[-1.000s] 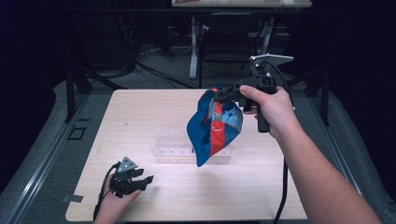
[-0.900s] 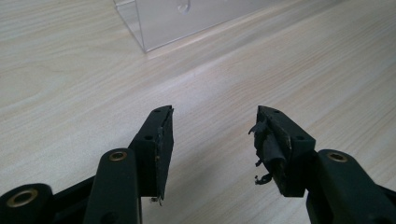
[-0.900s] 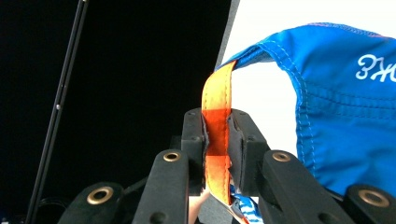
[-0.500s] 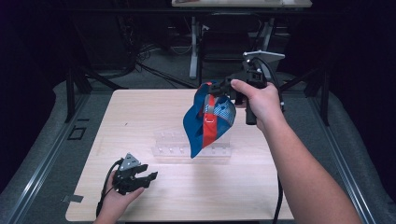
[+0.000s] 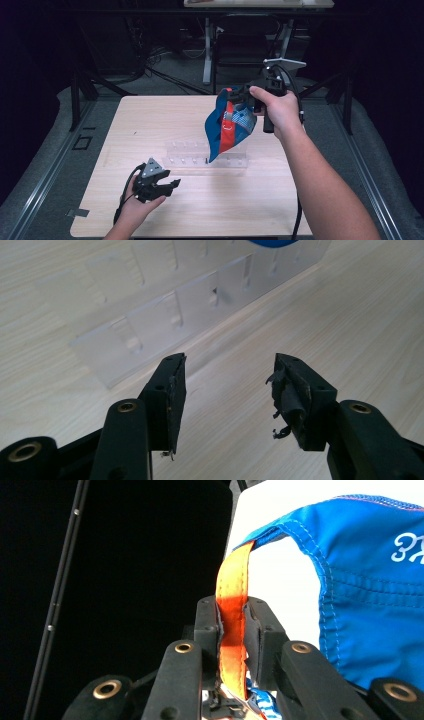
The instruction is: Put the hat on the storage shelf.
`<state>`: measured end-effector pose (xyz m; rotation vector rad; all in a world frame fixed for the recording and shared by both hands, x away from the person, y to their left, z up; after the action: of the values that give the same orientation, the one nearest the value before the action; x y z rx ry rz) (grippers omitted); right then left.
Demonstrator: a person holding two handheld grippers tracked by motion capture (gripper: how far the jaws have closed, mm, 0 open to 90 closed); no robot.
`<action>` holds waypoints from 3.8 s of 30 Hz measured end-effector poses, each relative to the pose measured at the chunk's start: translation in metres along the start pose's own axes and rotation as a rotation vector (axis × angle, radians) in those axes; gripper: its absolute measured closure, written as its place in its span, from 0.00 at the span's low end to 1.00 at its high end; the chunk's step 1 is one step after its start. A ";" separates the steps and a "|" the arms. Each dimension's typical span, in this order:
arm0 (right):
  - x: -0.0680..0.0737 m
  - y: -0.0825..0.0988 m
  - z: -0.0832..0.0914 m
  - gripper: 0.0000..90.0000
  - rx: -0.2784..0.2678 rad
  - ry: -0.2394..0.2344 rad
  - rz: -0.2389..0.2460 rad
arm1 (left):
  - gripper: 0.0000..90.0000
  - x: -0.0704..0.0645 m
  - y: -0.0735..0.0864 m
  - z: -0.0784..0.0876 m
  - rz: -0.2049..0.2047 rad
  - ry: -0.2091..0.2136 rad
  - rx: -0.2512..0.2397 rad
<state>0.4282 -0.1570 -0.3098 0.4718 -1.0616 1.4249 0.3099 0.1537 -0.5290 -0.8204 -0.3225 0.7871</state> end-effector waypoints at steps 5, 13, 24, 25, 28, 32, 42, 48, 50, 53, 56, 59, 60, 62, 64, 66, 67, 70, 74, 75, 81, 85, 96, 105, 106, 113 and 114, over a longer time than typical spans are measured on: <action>0.002 -0.001 -0.001 0.86 -0.009 0.000 0.005 | 0.53 -0.012 -0.014 -0.005 -0.031 0.009 -0.014; 0.004 -0.001 -0.002 0.86 -0.015 0.001 0.002 | 0.53 -0.017 -0.022 -0.008 -0.045 0.014 -0.011; 0.000 -0.001 -0.003 0.86 -0.016 0.013 -0.003 | 0.54 -0.024 -0.034 -0.016 -0.056 0.016 -0.027; 0.000 -0.001 -0.004 0.86 -0.016 0.011 0.000 | 0.54 -0.026 -0.036 -0.016 -0.057 0.016 -0.026; 0.002 0.000 -0.004 0.86 -0.012 0.010 0.006 | 0.55 -0.028 -0.041 -0.018 -0.063 0.012 -0.033; 0.003 0.001 -0.004 0.86 -0.013 0.016 0.009 | 0.57 -0.032 -0.047 -0.023 -0.065 0.019 -0.030; 0.003 0.004 -0.006 0.86 -0.005 0.018 0.014 | 0.62 -0.044 -0.059 -0.038 -0.086 0.023 -0.053; 0.004 0.004 -0.010 0.86 0.004 0.013 0.015 | 0.64 -0.047 -0.062 -0.047 -0.100 0.006 -0.049; 0.005 0.005 -0.011 0.86 0.009 0.014 0.017 | 0.68 -0.047 -0.063 -0.049 -0.103 -0.003 -0.045; 0.005 0.005 -0.012 0.86 0.009 0.013 0.017 | 0.73 -0.047 -0.063 -0.052 -0.102 -0.023 -0.038; 0.005 0.005 -0.012 0.86 0.011 0.014 0.019 | 0.80 -0.045 -0.063 -0.052 -0.104 -0.031 -0.025; 0.005 0.005 -0.012 0.86 0.013 0.014 0.019 | 0.85 -0.044 -0.063 -0.052 -0.106 -0.037 -0.022; 0.006 0.005 -0.012 0.86 0.010 0.012 0.018 | 0.88 -0.043 -0.062 -0.051 -0.107 -0.028 -0.020; 0.006 0.005 -0.013 0.86 0.016 0.015 0.017 | 0.92 -0.042 -0.061 -0.050 -0.112 -0.025 -0.026; 0.006 0.005 -0.014 0.86 0.015 0.014 0.018 | 0.93 -0.040 -0.060 -0.049 -0.112 -0.020 -0.017; 0.007 0.005 -0.015 0.86 0.019 0.014 0.019 | 0.94 -0.039 -0.059 -0.048 -0.110 -0.022 -0.023; 0.007 0.005 -0.016 0.86 0.017 0.015 0.019 | 0.94 -0.038 -0.059 -0.048 -0.107 -0.019 -0.024; 0.007 0.005 -0.017 0.86 0.019 0.015 0.018 | 0.95 -0.035 -0.058 -0.047 -0.099 -0.014 -0.025; 0.007 0.006 -0.021 0.86 0.021 0.012 0.017 | 0.96 -0.031 -0.055 -0.046 -0.085 -0.011 -0.022; 0.006 0.006 -0.022 0.86 0.027 0.011 0.018 | 0.96 -0.031 -0.054 -0.047 -0.080 -0.007 -0.020; 0.003 0.008 -0.029 0.86 0.044 0.020 0.018 | 0.96 -0.030 -0.049 -0.050 -0.076 -0.005 -0.017; 0.000 0.009 -0.033 0.86 0.045 0.027 0.015 | 0.97 -0.029 -0.048 -0.050 -0.077 -0.007 -0.013; -0.006 0.011 -0.047 0.86 0.058 0.020 0.009 | 0.97 -0.026 -0.041 -0.053 -0.058 -0.006 -0.005; -0.012 0.012 -0.057 0.86 0.078 0.035 0.002 | 0.77 -0.023 -0.040 -0.046 -0.021 0.009 -0.035; -0.012 0.013 -0.058 0.86 0.080 0.036 -0.001 | 0.77 -0.023 -0.040 -0.046 -0.024 0.007 -0.043; -0.015 0.015 -0.064 0.86 0.089 0.048 -0.002 | 0.76 -0.022 -0.041 -0.045 -0.026 -0.008 -0.041; -0.017 0.015 -0.064 0.86 0.094 0.050 0.001 | 0.76 -0.022 -0.041 -0.045 -0.023 -0.010 -0.043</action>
<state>0.4367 -0.1118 -0.3597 0.5007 -0.9579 1.4849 0.3393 0.0965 -0.5266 -0.8521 -0.3580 0.7647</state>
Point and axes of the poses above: each handheld gripper's, and its own axes: z roughly backward along the jaws, y roughly out of its underside, x roughly to its left, the point moved 2 cm from there along -z, roughly forward along the jaws, and after that the axes turned 1 degree about x, right-handed, at the moved point
